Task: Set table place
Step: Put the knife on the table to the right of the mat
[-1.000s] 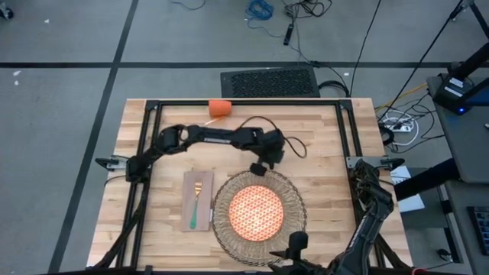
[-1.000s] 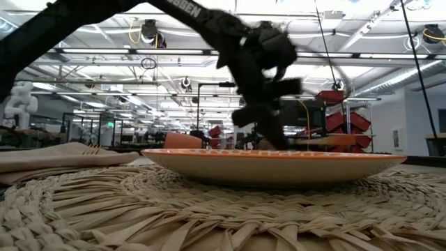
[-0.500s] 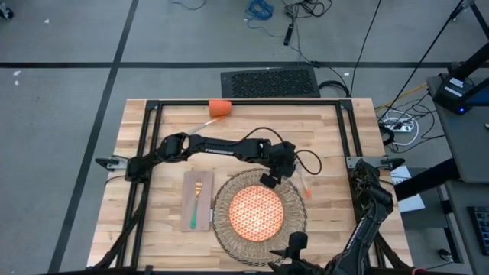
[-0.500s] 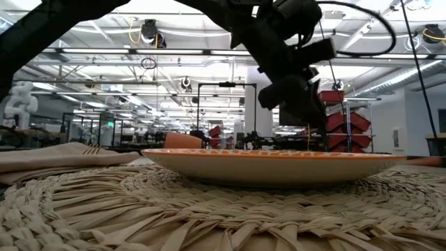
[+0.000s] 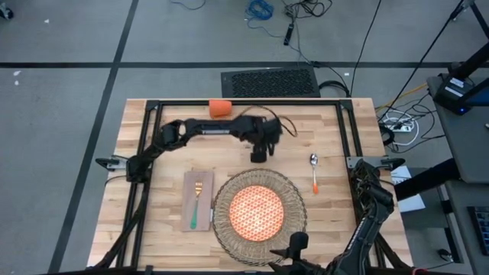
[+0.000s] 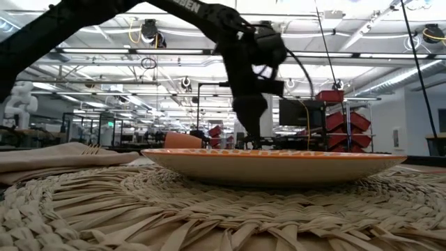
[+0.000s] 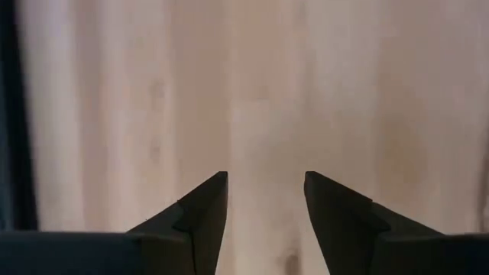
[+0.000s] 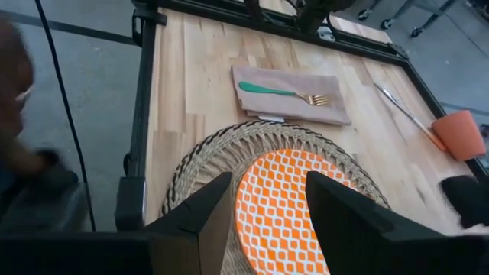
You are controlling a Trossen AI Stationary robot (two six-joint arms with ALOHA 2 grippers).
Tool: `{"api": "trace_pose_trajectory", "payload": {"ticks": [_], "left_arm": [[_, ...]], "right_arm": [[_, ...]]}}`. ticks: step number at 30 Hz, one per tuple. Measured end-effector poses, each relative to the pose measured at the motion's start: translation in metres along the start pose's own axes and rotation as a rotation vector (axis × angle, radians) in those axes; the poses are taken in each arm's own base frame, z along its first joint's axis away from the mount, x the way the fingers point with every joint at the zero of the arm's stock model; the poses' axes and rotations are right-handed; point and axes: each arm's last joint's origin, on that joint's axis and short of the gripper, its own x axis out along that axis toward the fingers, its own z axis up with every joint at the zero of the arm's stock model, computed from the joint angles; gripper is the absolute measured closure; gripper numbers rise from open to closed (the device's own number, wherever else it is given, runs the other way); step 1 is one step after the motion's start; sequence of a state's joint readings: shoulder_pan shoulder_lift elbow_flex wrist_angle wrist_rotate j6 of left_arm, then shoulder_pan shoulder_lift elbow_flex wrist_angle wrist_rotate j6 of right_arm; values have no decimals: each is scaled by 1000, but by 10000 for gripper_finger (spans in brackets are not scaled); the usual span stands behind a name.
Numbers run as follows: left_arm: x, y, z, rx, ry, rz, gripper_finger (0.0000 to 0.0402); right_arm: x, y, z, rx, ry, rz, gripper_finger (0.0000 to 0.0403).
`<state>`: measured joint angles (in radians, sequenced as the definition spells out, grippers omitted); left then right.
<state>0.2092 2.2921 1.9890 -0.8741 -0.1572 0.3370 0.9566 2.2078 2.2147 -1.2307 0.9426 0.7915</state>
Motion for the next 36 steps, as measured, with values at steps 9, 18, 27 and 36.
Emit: {"api": "trace_pose_trajectory", "payload": {"ticks": [9,18,27,36], "left_arm": [[-49,30,-48,-138,-109,25,257],[-58,59,-166,-332,-76,28,258],[-45,97,-229,-541,-133,-11,258],[-22,114,-267,-659,36,-48,258]], "right_arm": [[5,6,-26,-18,23,-58,248],[-2,7,-41,24,-52,-140,248],[4,3,-36,39,-44,-152,248],[7,1,-34,46,-39,-155,248]]}}
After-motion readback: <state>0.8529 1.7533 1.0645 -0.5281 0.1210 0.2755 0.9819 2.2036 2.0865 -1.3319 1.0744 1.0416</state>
